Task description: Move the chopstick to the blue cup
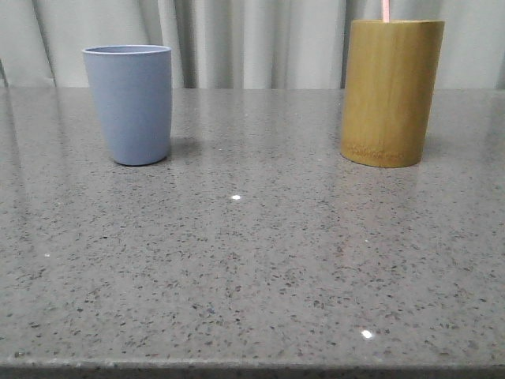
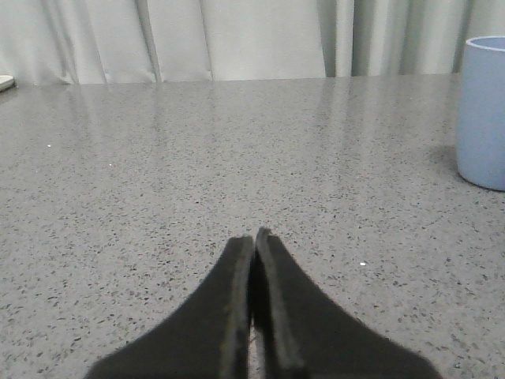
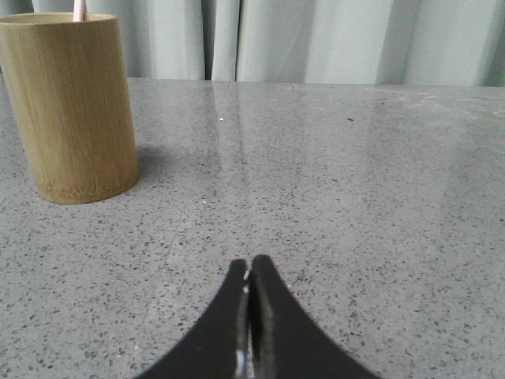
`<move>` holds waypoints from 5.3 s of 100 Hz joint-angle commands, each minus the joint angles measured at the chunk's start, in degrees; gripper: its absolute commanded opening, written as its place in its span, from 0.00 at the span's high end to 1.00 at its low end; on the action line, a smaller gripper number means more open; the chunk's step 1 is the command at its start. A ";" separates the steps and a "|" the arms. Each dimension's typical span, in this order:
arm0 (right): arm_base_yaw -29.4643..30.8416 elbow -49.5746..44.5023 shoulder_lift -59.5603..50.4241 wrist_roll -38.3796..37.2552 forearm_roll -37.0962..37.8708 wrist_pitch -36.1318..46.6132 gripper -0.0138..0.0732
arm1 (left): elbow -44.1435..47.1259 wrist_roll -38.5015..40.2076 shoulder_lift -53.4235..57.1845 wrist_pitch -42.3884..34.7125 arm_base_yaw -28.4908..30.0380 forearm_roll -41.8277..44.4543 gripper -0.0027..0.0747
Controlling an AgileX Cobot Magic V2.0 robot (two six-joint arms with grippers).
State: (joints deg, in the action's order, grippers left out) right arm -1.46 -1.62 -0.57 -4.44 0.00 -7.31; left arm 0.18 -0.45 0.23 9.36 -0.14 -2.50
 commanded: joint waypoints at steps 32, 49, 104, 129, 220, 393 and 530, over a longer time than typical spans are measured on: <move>0.21 0.00 -1.22 0.22 0.65 4.19 0.92 | 0.51 0.45 1.93 -4.72 0.04 -0.57 0.99; 0.21 0.00 -1.22 0.22 0.65 4.19 0.92 | 0.51 0.45 1.93 -4.98 0.04 -0.57 0.99; 0.21 0.00 -1.22 0.29 0.65 6.82 0.92 | 0.51 0.45 1.93 -6.55 0.04 -0.57 0.99; 0.21 1.46 -1.12 0.17 -0.35 6.37 0.92 | -1.69 0.45 1.93 -6.29 0.04 -4.80 0.99; 0.21 26.91 24.78 0.17 -0.73 -11.95 0.55 | -34.33 0.09 -30.39 9.32 0.04 -7.39 0.43; 0.21 27.54 27.24 0.17 -0.85 -10.16 0.38 | -90.00 -0.31 -94.15 44.67 -18.49 -8.69 0.47; 0.21 27.54 27.24 0.17 -0.85 -10.49 0.38 | -98.79 -2.04 -104.29 42.44 -29.07 -15.31 0.99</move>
State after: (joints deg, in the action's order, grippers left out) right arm -1.46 23.65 25.95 -4.44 -0.91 -22.00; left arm -94.97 -2.51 -105.10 52.79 -28.15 -16.13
